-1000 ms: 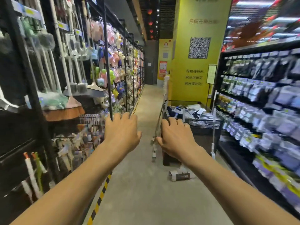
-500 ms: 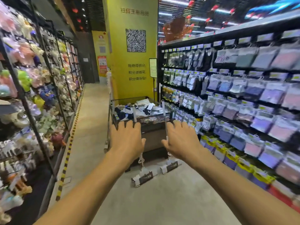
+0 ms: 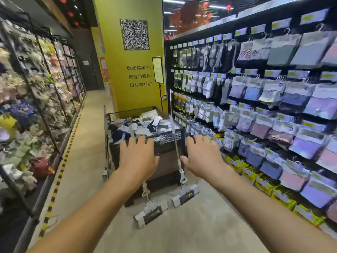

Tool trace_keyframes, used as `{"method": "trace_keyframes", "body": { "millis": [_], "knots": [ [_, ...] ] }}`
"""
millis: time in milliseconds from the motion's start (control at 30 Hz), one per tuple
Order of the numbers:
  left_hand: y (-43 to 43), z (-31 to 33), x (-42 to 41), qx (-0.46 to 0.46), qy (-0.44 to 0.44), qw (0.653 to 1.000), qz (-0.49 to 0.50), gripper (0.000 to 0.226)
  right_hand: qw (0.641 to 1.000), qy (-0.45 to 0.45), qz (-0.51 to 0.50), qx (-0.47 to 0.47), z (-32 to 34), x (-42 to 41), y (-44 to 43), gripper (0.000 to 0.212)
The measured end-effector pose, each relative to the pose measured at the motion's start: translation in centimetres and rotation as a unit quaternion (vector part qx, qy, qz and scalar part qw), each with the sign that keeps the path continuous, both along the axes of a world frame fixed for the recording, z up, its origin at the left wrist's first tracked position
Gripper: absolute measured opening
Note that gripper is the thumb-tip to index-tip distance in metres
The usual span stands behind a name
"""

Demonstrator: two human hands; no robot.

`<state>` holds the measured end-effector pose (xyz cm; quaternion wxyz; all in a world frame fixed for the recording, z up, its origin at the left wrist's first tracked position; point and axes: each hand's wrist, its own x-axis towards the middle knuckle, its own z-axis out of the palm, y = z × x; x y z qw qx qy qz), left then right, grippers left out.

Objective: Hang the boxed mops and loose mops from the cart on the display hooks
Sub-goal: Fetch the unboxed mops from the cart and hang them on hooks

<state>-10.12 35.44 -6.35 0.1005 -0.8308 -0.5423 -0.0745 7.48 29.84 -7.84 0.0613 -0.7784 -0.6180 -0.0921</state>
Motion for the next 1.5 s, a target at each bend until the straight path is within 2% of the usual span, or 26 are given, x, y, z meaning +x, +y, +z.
{"method": "trace_keyframes", "body": {
  "millis": [300, 833, 1067, 1500],
  "knots": [
    [12.2, -2.1, 9.8, -0.017, 0.013, 1.0, 0.013, 0.059, 0.999, 0.002, 0.006, -0.036, -2.1, 9.8, 12.6, 0.058],
    [42.2, -8.3, 20.1, -0.073, -0.021, 0.997, 0.003, 0.059, 0.995, -0.016, -0.032, -0.089, -5.7, 20.9, 40.6, 0.061],
    [51.4, -10.8, 24.4, -0.107, -0.007, 0.994, 0.009, 0.061, 0.993, -0.003, -0.04, -0.111, -8.1, 25.7, 49.9, 0.06],
    [64.0, -18.5, 35.7, -0.174, 0.016, 0.978, 0.115, 0.056, 0.985, 0.013, 0.07, -0.157, -14.7, 38.2, 66.6, 0.057]
  ]
}}
